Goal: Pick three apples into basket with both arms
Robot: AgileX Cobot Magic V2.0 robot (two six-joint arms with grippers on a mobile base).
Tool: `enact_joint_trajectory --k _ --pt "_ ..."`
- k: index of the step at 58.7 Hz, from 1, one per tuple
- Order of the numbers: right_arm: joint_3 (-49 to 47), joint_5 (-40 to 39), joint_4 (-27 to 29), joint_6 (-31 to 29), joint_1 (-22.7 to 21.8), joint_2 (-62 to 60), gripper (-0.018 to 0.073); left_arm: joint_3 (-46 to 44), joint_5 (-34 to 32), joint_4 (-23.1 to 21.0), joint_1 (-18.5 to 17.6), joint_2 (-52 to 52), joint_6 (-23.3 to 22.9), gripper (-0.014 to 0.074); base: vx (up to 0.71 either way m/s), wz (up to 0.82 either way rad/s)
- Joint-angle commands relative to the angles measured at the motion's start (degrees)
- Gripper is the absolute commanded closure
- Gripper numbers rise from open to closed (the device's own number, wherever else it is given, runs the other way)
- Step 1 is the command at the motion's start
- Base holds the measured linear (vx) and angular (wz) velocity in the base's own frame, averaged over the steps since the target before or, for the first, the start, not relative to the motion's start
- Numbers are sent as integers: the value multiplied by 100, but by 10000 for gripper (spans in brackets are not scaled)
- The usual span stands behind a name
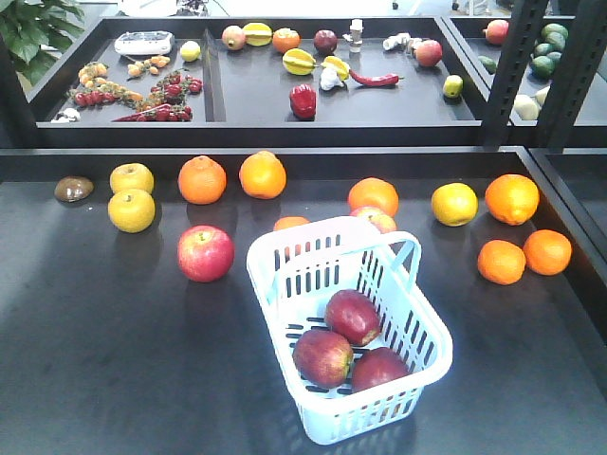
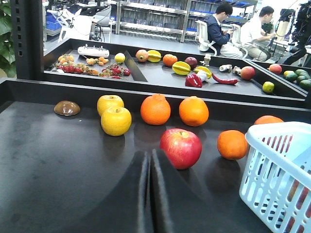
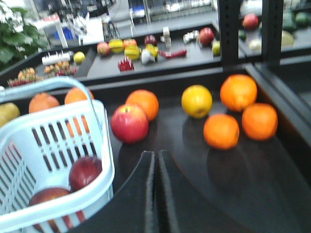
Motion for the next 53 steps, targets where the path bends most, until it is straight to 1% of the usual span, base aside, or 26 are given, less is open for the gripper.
enact_joint_trajectory --k 1,8,12,17,20,36,53 --pt "86 -788 -61 -174 -27 -70 568 -148 -466 -48 -4 -19 4 602 0 0" --pt "86 -830 -61 -174 -27 -70 568 -148 -466 -48 -4 -19 4 602 0 0" --pt "86 -831 -190 -168 -27 -70 568 -148 -466 -48 -4 -19 4 602 0 0" --pt "86 -826 -489 -138 -27 -65 568 -148 -466 -48 -4 -19 4 602 0 0" --pt "86 -834 -553 -138 -27 -65 568 -148 -466 -48 -4 -19 4 602 0 0" --pt "86 -920 -487 -65 -27 -65 568 -148 -466 -48 -4 -19 4 602 0 0" --pt "86 -806 -475 -65 -27 -65 568 -148 -466 -48 -4 -19 4 602 0 0"
